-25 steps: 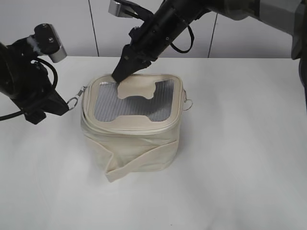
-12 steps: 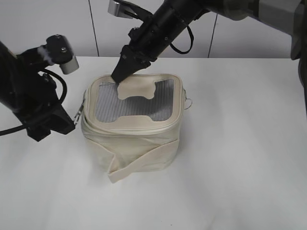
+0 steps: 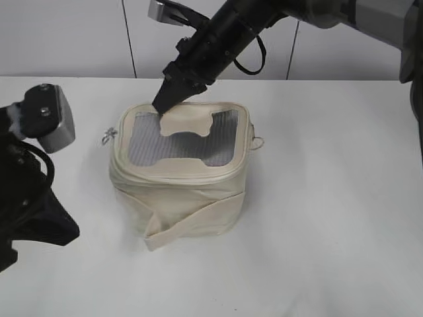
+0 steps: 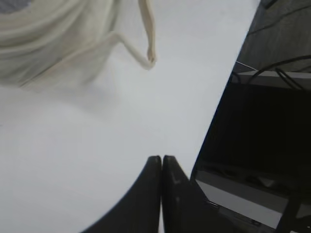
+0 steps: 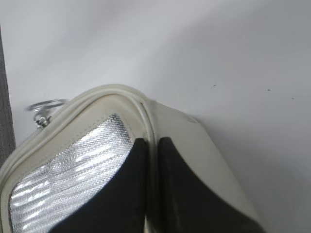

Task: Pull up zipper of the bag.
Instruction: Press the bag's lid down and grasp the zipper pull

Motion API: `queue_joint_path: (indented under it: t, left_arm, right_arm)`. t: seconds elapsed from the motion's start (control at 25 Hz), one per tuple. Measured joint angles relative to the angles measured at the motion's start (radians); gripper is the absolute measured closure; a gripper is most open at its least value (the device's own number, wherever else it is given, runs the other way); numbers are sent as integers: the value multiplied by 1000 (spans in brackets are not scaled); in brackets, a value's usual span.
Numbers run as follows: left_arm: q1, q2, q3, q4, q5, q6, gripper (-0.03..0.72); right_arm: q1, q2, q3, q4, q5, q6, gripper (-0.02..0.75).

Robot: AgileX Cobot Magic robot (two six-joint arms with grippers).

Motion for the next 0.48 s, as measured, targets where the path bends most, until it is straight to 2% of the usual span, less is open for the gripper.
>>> queue_joint_path:
  t: [0.2,0.36,0.4,0.48]
  left_arm:
    - [-4,-42,7,-35,-26,0,697]
    - [-5,-43,7,-35,-196,0,682]
    - [-5,-43,7,-32,-255,0,649]
    - [-4,-37,7,-10,-357,0,490]
  right_arm:
    - [-3,0,0,-3,-5,18,698]
    - [-3,0,0,-3,-5,19,698]
    - [-3,0,0,-3,-5,19,698]
    - [-3,0,0,-3,-5,19,698]
